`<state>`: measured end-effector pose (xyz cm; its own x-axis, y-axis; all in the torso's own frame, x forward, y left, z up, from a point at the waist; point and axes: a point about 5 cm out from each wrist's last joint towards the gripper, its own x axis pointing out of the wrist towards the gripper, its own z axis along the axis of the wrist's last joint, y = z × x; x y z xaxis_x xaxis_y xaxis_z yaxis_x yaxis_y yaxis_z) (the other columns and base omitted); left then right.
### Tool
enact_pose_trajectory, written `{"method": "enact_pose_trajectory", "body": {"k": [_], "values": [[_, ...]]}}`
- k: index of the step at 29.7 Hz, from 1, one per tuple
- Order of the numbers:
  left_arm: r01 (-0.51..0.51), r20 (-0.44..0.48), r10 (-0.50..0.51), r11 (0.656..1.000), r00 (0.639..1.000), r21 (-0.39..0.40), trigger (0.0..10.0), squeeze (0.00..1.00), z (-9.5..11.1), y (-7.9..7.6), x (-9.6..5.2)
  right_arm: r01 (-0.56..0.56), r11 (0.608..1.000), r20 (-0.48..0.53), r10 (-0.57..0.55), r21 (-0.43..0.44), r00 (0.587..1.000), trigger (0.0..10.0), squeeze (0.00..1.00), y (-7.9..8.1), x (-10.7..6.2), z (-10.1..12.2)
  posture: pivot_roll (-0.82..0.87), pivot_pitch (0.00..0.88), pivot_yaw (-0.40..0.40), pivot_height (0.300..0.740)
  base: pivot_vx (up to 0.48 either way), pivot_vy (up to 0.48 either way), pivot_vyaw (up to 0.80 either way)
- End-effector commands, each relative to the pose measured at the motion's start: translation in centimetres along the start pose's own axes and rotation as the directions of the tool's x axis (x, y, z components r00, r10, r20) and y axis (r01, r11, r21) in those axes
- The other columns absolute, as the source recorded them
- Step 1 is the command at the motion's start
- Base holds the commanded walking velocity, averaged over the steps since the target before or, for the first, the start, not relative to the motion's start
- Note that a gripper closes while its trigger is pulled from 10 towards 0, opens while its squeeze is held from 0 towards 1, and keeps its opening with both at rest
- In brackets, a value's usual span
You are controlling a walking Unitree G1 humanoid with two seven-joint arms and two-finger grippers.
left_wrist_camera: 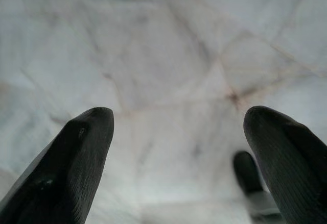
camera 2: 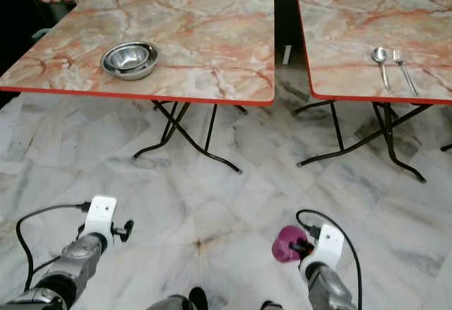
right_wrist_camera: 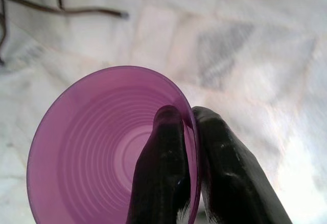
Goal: Setting the table
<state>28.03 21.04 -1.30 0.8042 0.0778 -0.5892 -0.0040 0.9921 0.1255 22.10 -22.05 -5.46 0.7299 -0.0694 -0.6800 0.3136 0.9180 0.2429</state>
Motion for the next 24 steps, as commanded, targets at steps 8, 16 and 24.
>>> {"method": "enact_pose_trajectory", "body": {"k": [8,16,24], "values": [[-0.018,-0.141,0.013,0.999,0.990,-0.034,10.0,0.00,-3.6,-0.6,-0.7,0.049,0.998,-0.076,-0.051,-0.027,0.996,10.0,0.00,-0.4,-0.7,-3.1,-0.05,0.143,0.076,0.740,0.000,0.000,0.00],[-0.042,-0.162,0.039,0.999,0.986,-0.017,10.0,0.00,-4.0,-0.3,-0.8,0.055,0.998,-0.076,-0.057,-0.030,0.995,10.0,0.00,-0.3,-0.8,-3.4,-0.05,0.126,0.084,0.740,0.000,0.000,0.00],[-0.046,-0.181,0.045,0.999,0.982,-0.001,10.0,0.00,-4.7,0.1,-1.0,0.053,0.999,-0.076,-0.052,0.002,0.996,10.0,0.00,0.0,-0.8,-3.7,-0.05,0.115,0.092,0.740,0.291,0.000,0.00]]}}
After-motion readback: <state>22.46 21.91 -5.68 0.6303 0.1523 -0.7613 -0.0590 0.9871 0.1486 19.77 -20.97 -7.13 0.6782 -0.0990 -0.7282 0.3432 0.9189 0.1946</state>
